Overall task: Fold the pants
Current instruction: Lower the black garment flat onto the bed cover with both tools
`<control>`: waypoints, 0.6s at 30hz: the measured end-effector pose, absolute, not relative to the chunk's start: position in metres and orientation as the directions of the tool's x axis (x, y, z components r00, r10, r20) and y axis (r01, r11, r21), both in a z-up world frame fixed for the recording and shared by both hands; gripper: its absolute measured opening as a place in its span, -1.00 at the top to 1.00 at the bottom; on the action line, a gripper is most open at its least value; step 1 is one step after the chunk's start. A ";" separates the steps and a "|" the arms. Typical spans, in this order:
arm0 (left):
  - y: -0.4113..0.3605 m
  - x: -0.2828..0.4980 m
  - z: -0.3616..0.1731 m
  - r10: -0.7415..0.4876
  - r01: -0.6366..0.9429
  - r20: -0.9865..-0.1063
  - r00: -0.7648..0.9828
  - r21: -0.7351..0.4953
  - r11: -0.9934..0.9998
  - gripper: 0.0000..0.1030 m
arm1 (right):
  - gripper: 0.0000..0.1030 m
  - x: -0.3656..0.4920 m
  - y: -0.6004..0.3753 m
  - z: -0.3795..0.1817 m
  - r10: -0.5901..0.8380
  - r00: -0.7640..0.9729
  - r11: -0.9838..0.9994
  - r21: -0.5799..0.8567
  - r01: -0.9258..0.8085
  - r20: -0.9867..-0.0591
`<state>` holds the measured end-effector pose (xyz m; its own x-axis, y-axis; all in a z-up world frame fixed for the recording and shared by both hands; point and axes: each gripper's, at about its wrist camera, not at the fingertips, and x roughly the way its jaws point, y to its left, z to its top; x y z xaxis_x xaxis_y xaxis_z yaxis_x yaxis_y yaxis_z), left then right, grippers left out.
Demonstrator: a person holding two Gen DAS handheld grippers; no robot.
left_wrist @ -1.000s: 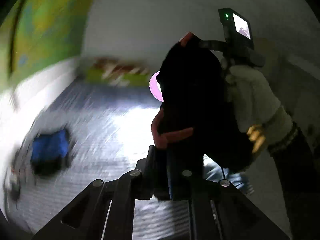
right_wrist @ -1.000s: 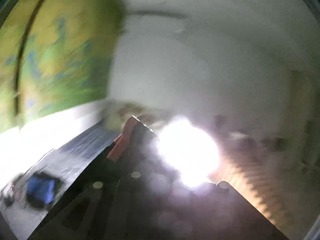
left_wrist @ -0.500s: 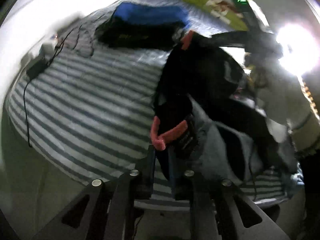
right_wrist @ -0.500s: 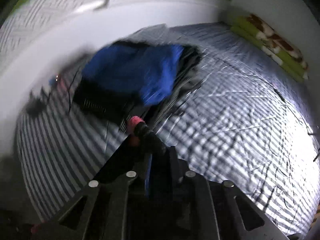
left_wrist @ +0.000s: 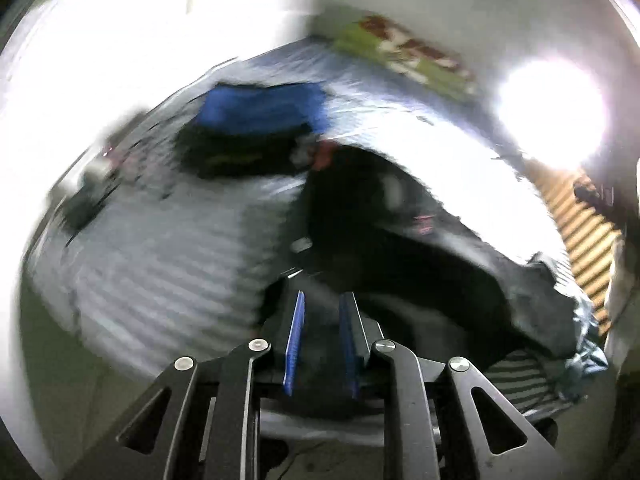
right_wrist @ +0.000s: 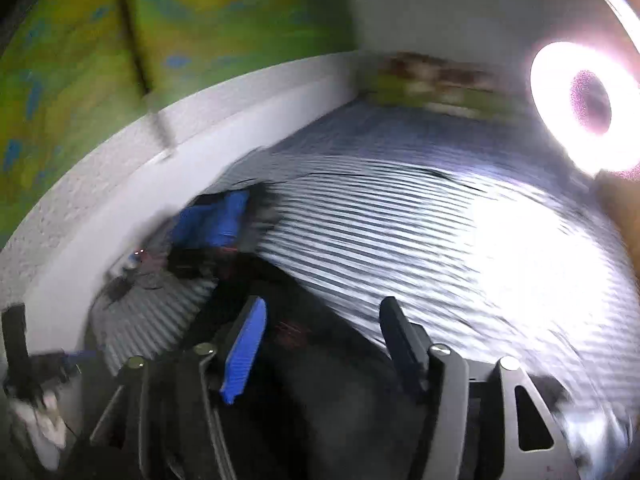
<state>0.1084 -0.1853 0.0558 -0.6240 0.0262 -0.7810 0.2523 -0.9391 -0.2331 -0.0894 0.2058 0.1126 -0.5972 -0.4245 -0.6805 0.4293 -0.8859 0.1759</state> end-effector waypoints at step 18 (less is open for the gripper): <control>-0.069 -0.057 -0.067 0.366 -0.008 -0.740 -0.564 -0.438 -0.899 0.36 | -0.26 -0.064 0.453 -0.020 -0.079 -0.497 -0.985 0.143 -0.092 -0.864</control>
<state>-0.0573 -0.0693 -0.0665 -0.5640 0.3657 -0.7404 -0.0084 -0.8991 -0.4377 -0.0636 0.4534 -0.0204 -0.4969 -0.0791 -0.8642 -0.0920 -0.9854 0.1431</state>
